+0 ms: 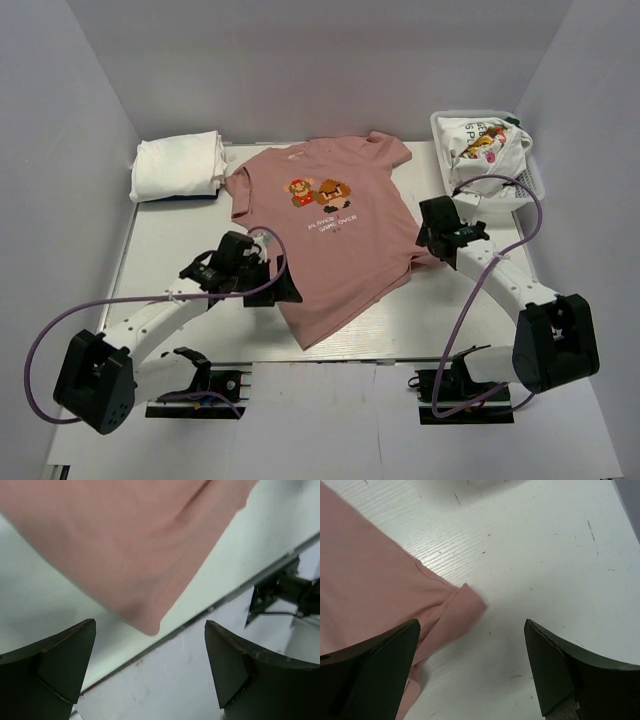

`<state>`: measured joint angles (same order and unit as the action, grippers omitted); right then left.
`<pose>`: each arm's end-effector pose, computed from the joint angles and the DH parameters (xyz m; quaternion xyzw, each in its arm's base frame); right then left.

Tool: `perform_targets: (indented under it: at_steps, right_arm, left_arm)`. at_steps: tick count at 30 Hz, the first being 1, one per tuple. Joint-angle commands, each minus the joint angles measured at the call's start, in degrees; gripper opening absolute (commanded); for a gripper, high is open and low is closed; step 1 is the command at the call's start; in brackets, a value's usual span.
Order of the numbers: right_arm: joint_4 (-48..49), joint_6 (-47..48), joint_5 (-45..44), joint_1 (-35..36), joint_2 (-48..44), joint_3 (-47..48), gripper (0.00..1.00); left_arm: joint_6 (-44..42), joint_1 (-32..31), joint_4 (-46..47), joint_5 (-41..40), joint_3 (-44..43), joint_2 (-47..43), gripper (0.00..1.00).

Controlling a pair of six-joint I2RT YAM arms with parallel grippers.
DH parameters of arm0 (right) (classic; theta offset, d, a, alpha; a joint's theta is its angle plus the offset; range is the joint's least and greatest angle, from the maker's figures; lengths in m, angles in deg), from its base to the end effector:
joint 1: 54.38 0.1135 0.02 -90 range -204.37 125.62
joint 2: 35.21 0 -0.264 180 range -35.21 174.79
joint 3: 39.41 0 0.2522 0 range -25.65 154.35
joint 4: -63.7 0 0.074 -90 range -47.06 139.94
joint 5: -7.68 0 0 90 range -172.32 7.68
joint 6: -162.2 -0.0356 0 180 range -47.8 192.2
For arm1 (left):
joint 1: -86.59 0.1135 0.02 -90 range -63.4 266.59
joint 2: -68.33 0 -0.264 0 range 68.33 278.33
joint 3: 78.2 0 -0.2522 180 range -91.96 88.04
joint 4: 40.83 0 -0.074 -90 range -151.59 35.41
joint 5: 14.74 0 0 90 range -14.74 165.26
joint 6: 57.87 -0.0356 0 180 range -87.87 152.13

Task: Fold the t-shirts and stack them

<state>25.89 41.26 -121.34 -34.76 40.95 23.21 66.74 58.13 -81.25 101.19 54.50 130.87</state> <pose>0.2576 0.0680 0.2314 0.1977 0.8742 -0.1518 0.4166 0.1696 -0.1097 0.1939 0.0162 0.9333 -0.3332 0.1331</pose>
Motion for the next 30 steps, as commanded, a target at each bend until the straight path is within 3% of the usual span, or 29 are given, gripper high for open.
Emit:
perform_targets:
  at_steps: [1,4,5,10,15,20,23,30]
  right_arm:
    - [-2.6,-1.4,-2.3,0.3,-4.3,4.2,0.90]
    - [4.9,2.5,9.6,0.3,-7.1,2.0,0.90]
    - [11.4,8.0,15.0,0.5,-8.2,-0.6,0.90]
    - [16.2,13.1,31.7,1.8,-2.4,0.5,0.90]
    - [13.6,11.8,31.4,3.3,11.7,5.9,0.90]
    - [12.0,9.4,31.6,4.0,16.8,5.2,0.90]
    - [8.6,6.8,29.4,3.9,14.4,-0.1,0.90]
    - [-1.4,-3.2,30.0,3.9,-3.4,-14.4,0.90]
  left_arm:
    - [-3.7,-0.6,-2.3,-9.8,-9.3,2.9,1.00]
    - [-3.7,-0.6,-1.0,-19.9,-15.4,8.4,1.00]
    - [-4.5,-0.6,-0.5,-23.5,-19.2,10.3,1.00]
    - [-6.6,1.0,1.6,-32.2,-32.9,25.1,1.00]
    - [-10.0,2.2,-1.5,-33.1,-50.0,44.0,1.00]
    - [-12.6,3.2,-3.0,-33.0,-59.2,52.8,1.00]
    - [-13.8,3.9,-3.0,-32.4,-59.7,54.3,1.00]
    - [-14.3,4.9,-1.6,-30.6,-60.2,57.3,1.00]
